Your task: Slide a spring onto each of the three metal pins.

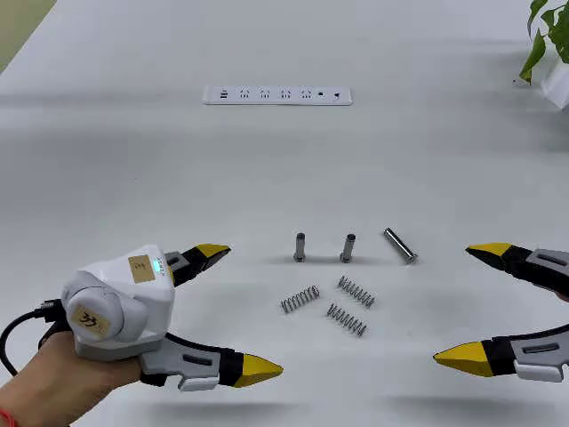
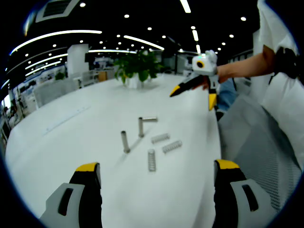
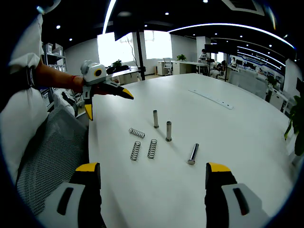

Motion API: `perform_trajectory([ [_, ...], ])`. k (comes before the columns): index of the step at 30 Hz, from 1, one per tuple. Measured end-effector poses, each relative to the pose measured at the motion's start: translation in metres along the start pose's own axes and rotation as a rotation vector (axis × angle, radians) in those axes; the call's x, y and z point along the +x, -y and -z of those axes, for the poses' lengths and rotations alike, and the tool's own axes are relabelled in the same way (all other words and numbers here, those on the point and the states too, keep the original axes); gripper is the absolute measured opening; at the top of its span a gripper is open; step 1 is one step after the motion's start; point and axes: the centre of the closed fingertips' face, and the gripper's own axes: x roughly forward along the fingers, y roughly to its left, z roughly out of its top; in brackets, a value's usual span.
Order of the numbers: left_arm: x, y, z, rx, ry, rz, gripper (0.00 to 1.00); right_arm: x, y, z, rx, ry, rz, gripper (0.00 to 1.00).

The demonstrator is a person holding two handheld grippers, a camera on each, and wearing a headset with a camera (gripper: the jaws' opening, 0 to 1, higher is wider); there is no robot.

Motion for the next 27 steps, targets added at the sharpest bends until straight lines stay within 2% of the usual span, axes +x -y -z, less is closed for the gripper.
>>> perform_trajectory([
  [27,0.0006,0.0006,0.0003,-0.005,0.002,0.001,1.0,0.0007,0.0048,-0.002,0.002,-0.001,0.006,0.92],
])
